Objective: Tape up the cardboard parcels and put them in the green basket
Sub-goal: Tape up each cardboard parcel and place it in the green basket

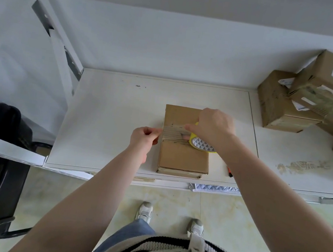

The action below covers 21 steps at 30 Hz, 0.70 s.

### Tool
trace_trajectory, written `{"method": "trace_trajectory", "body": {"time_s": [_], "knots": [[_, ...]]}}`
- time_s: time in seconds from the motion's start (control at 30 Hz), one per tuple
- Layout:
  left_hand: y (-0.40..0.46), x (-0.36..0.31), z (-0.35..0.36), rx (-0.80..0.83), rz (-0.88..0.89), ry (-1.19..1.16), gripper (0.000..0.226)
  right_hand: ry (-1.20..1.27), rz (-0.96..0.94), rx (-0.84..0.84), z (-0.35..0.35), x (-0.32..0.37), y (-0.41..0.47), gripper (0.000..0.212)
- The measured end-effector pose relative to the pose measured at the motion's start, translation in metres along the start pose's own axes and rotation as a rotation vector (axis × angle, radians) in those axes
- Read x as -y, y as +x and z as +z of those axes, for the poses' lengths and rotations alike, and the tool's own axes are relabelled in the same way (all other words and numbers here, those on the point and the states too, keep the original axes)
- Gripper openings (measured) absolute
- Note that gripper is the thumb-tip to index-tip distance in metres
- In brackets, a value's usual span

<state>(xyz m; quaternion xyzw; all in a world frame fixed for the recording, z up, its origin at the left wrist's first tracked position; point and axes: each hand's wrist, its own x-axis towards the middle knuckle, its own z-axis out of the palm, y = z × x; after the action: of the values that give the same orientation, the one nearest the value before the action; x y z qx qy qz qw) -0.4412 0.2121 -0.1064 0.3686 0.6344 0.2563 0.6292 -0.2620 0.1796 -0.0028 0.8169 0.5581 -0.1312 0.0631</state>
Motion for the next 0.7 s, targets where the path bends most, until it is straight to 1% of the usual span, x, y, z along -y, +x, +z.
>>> {"method": "trace_trajectory", "body": {"time_s": [0.13, 0.23, 0.3, 0.37, 0.43, 0.5, 0.57, 0.63, 0.7], "knots": [[0.0, 0.0, 0.003, 0.027, -0.047, -0.041, 0.014, -0.003, 0.011, -0.007, 0.001, 0.0, 0.0, 0.047], [-0.004, 0.004, 0.007, -0.032, 0.015, 0.002, 0.02, 0.005, 0.013, -0.02, 0.002, -0.001, -0.001, 0.048], [-0.009, 0.005, 0.008, -0.066, 0.169, 0.123, 0.02, 0.001, 0.013, -0.017, 0.003, 0.0, -0.001, 0.048], [-0.01, 0.004, 0.008, -0.072, 0.347, 0.314, 0.019, 0.004, 0.017, -0.015, 0.003, 0.0, -0.001, 0.047], [-0.012, 0.004, 0.008, -0.057, 0.453, 0.513, 0.024, 0.004, 0.017, -0.018, 0.003, 0.0, -0.001, 0.046], [-0.015, 0.005, 0.008, -0.056, 0.516, 0.677, 0.03, 0.001, 0.018, -0.013, 0.003, 0.0, -0.001, 0.046], [-0.017, 0.006, 0.008, -0.07, 0.574, 0.766, 0.033, 0.003, 0.023, -0.007, 0.004, -0.001, -0.001, 0.044], [-0.018, 0.005, 0.008, -0.078, 0.576, 0.824, 0.033, 0.007, 0.036, -0.011, 0.004, -0.002, -0.001, 0.044], [-0.018, 0.004, 0.011, -0.075, 0.536, 0.855, 0.035, 0.007, 0.048, -0.013, 0.004, -0.004, -0.001, 0.045]]}}
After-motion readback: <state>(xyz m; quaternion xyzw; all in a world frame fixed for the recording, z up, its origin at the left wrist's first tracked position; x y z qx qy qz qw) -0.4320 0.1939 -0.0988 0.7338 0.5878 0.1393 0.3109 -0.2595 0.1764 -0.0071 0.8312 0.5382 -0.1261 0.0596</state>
